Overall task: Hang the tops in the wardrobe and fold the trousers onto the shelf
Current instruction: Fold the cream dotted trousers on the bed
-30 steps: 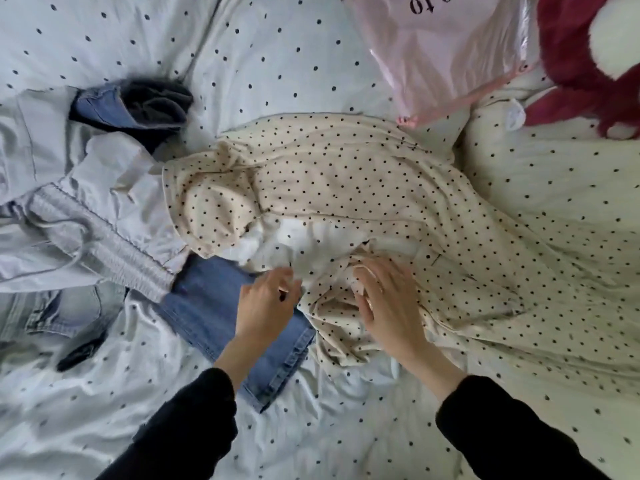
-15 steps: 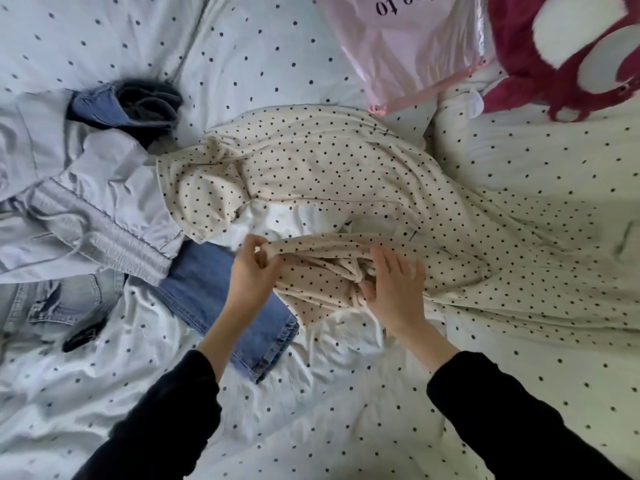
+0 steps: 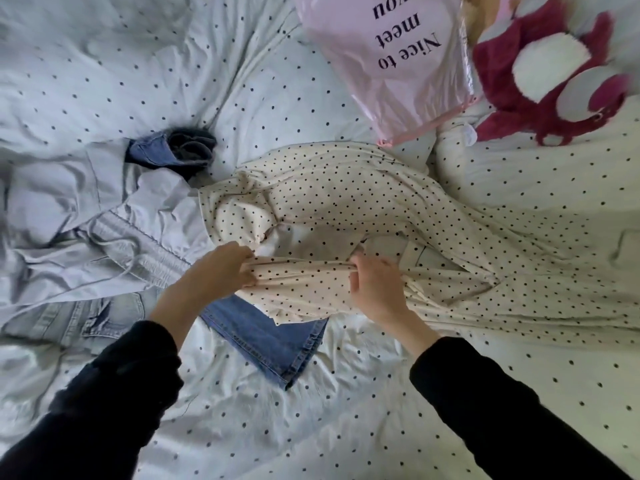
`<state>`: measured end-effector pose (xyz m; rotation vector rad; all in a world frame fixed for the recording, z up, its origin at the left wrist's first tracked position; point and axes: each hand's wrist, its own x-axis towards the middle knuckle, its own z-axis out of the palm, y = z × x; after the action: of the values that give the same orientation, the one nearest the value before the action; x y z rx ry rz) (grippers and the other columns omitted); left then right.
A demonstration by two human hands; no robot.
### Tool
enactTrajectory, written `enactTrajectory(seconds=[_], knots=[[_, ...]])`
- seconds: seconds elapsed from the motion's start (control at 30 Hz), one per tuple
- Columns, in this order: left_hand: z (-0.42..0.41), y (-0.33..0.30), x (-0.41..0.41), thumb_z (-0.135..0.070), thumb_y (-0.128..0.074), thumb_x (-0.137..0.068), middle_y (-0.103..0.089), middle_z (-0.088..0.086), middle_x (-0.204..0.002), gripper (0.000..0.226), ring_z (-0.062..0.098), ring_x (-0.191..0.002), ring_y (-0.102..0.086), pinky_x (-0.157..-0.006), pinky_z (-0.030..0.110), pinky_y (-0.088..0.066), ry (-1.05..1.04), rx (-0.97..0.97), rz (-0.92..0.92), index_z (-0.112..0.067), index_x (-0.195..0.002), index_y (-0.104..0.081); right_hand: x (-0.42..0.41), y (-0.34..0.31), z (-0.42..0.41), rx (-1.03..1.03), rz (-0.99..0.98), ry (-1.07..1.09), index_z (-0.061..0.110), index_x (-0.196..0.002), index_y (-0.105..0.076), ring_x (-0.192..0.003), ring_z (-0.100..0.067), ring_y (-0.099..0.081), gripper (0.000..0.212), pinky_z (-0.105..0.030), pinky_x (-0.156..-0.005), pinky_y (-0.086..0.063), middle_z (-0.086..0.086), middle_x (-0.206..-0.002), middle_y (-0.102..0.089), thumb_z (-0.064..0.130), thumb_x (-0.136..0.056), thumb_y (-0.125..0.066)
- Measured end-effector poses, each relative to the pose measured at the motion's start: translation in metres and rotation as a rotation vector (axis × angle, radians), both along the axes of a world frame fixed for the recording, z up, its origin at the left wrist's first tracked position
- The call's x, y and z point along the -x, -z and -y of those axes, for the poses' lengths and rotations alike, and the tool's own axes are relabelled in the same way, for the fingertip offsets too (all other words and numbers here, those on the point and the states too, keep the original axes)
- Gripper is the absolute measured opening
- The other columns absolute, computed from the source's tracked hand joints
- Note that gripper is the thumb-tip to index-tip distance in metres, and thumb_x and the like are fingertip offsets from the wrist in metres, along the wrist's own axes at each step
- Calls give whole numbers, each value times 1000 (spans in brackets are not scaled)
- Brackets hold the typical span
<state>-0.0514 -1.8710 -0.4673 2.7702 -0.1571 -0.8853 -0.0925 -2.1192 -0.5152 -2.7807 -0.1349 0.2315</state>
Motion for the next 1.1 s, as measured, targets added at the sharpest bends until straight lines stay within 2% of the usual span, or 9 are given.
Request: enactTrajectory(seconds=[0.17,0.3,0.43,0.53,0.63,0.7,0.77,0.9,1.1], knots=[[-8,27,34,-12,-54,-89,-59,12,-82,15,32,-91,-60,-71,32,-42,-128,-48,-57,-10,-75,-55,7,-14,18,-73,77,59,6,-112,-59,-51,-14,-44,23,-40,-98,-37,10,-56,-45,5,-92,-47],[-14,36,49,-15,-59,-88,-61,14,-80,11,33,-83,-57,-73,36,-43,-320,79,105,-5,-86,-64,11,-19,40,-123,137,129,4,-102,-64,-45,3,-31,18,-41,-86,-42,20,-49,-31,1,-90,-51],[-12,7,45,-9,-56,-91,-55,10,-70,11,20,-61,-45,-54,23,-34,-557,533,83,-3,-86,-64,8,-23,54,-119,147,181,1,-91,-67,-41,-17,-44,15,-37,-58,-48,2,-46,-48,5,-90,-52],[-24,-18,40,-16,-61,-89,-58,6,-68,14,17,-60,-47,-53,17,-36,-527,569,95,-6,-82,-66,5,-34,52,-125,120,193,7,-60,-53,-37,-14,-29,29,-21,-42,-24,0,-41,-36,12,-88,-48],[-47,-30,25,-33,-69,-83,-63,5,-67,16,19,-60,-54,-59,28,-41,-382,356,39,-18,-77,-66,-11,-37,45,-101,118,217,18,-50,-30,-41,-12,-19,44,-24,-45,-19,5,-42,-23,11,-88,-50],[-61,-29,16,-38,-67,-83,-64,6,-70,20,21,-64,-58,-63,30,-44,-315,136,56,-18,-83,-65,-25,-34,35,-49,129,227,22,-51,-36,-41,-15,-27,42,-26,-52,-30,4,-42,-31,15,-89,-51],[-74,-19,10,-28,-61,-90,-66,11,-97,21,29,-89,-60,-79,37,-49,-327,-38,227,-15,-106,-63,-35,-28,22,-27,97,242,18,-77,-66,-58,-21,-55,21,-35,-73,-45,-1,-61,-61,21,-92,-51],[-87,15,25,-8,-55,-89,-39,17,-138,51,33,-130,-34,-109,51,-29,-374,-193,332,-14,-137,-40,-21,-12,-9,3,-17,201,15,-127,-53,-116,-25,-54,35,-50,-103,-36,-4,-121,-60,24,-93,-53],[-41,83,118,-8,-63,-86,-59,11,-119,29,28,-105,-60,-93,44,-48,-230,86,287,-11,-114,-62,60,35,-29,114,-102,-46,12,-101,-63,-88,-24,-61,20,-35,-74,-46,-4,-96,-63,18,-83,-68]])
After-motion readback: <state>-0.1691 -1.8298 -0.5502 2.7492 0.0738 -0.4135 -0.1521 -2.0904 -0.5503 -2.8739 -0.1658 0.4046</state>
